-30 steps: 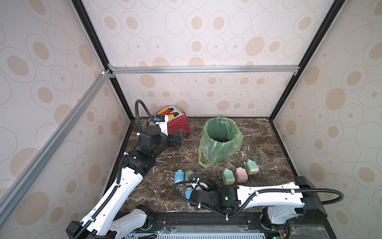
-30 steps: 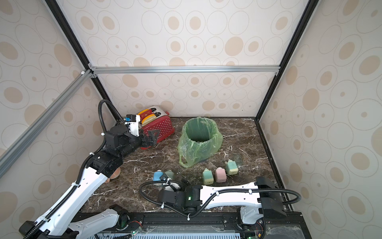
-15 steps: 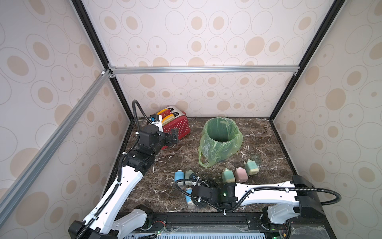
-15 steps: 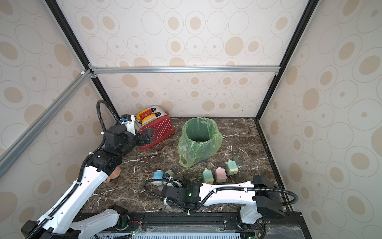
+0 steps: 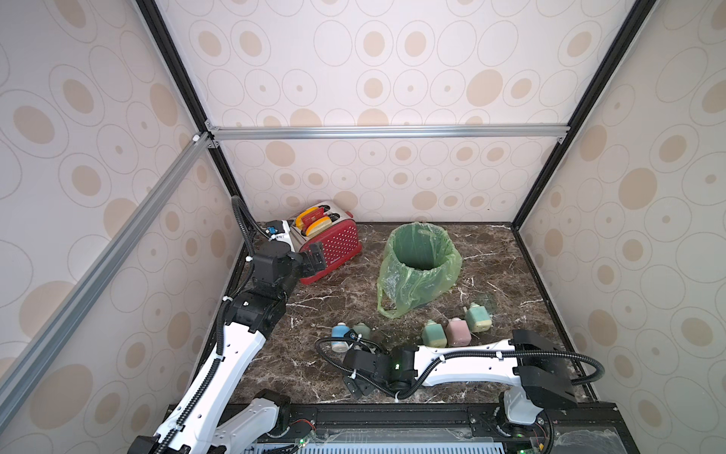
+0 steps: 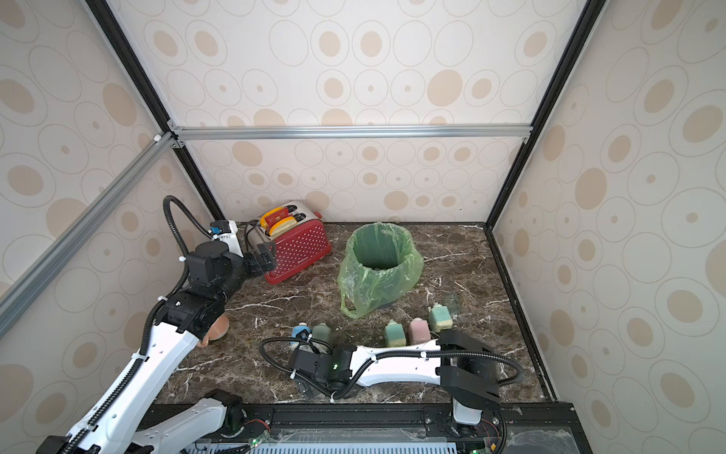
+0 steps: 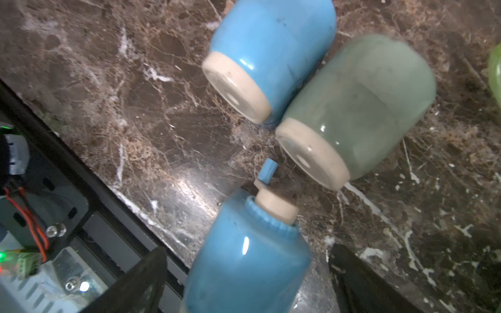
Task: Take out the pencil sharpener tray and clean the shavings
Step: Pick up the pencil sharpener from the center of the board.
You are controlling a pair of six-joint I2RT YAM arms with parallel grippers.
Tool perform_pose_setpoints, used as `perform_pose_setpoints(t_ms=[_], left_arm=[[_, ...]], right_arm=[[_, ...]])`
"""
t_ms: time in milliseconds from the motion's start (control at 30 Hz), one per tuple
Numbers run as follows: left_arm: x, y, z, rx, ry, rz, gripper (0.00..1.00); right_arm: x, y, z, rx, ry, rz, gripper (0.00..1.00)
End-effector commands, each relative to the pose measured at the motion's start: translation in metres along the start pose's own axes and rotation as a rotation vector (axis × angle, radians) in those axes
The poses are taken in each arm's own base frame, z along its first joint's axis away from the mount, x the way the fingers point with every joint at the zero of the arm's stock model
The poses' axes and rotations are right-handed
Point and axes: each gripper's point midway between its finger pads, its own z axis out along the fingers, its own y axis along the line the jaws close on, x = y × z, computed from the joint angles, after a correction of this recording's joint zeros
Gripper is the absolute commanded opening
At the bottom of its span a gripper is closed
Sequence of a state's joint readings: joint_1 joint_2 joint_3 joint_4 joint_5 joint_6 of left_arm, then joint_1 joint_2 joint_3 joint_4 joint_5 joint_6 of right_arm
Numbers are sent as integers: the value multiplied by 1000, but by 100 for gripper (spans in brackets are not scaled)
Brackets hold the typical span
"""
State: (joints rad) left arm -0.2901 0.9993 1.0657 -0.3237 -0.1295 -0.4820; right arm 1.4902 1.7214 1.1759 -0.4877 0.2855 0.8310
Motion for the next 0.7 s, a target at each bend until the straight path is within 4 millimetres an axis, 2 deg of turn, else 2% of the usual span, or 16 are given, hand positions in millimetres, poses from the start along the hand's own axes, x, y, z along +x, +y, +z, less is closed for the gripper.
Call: perform_pose_setpoints(t_ms=[0, 133, 233, 333, 433, 600, 667], left_arm=[[-11, 7, -9, -22, -44, -29, 99], [-10, 5, -7, -9, -42, -32, 99], [-8, 5, -4, -8, -35, -32, 99], [-7, 5, -2, -6, -32, -32, 99], [-7, 5, 0, -2, -28, -37, 99], [-4, 2, 3, 14, -18, -35, 99], [-4, 0, 4, 21, -15, -34, 99]], right_arm=[[8, -12, -1, 49, 44, 37, 96], [11, -13, 6, 46, 74, 31, 92], [12, -15, 9, 53, 99, 18, 78], [13, -12, 9, 18, 92, -3, 73], [14, -12, 8, -3, 96, -24, 72], [21, -11, 8, -33, 118, -97, 75], [25, -14, 8, -27, 128, -113, 72]])
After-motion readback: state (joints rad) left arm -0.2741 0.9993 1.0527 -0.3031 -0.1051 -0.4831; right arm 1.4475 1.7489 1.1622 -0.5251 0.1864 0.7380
